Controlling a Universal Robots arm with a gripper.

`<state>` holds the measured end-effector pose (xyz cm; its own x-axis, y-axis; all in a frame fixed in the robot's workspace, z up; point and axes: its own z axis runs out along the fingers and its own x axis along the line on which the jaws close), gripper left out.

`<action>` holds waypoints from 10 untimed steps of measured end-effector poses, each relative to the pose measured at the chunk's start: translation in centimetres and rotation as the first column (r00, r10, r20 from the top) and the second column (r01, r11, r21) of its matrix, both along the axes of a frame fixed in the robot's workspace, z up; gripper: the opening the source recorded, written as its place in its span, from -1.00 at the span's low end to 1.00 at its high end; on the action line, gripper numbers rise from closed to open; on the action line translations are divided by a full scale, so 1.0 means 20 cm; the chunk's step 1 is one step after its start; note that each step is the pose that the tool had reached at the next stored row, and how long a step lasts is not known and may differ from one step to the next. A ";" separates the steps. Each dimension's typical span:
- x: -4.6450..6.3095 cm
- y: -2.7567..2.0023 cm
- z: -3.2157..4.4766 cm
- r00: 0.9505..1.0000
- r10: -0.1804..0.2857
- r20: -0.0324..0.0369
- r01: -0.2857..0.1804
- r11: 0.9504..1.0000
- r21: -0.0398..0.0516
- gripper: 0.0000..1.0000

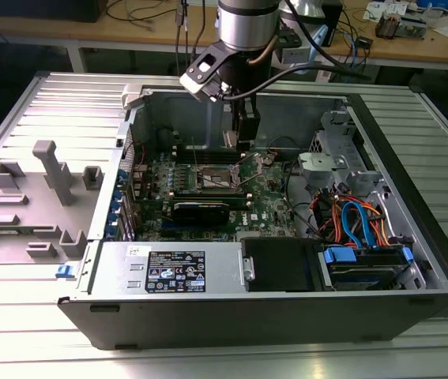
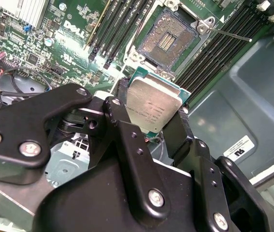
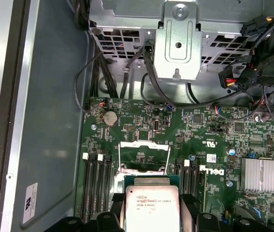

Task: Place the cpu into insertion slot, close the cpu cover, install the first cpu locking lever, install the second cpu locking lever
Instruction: 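Place the cpu into insertion slot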

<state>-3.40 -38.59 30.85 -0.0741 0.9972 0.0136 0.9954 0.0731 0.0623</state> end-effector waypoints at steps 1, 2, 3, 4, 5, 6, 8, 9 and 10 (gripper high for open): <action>0.00 0.000 -0.001 1.000 0.000 0.000 0.000 1.000 0.000 0.08; 0.00 0.000 -0.003 1.000 0.000 0.000 0.000 1.000 0.000 0.08; 0.00 0.000 -0.005 1.000 0.000 0.000 0.000 1.000 0.000 0.08; 0.00 0.000 -0.006 1.000 0.000 0.000 0.000 1.000 0.000 0.08; 0.00 0.000 -0.008 1.000 0.000 0.000 0.000 1.000 0.000 0.08; 0.00 0.000 -0.009 1.000 0.000 0.000 0.000 1.000 0.000 0.08; 0.00 0.000 -0.044 1.000 -0.001 0.000 0.001 1.000 0.000 0.08; 0.00 0.000 -0.063 1.000 -0.001 0.000 0.001 1.000 0.000 0.08; 0.00 0.000 -0.072 1.000 -0.002 0.000 0.002 1.000 0.000 0.08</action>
<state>-3.43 -38.59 29.42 -0.0724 0.9973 0.0136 0.9955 0.0714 0.0624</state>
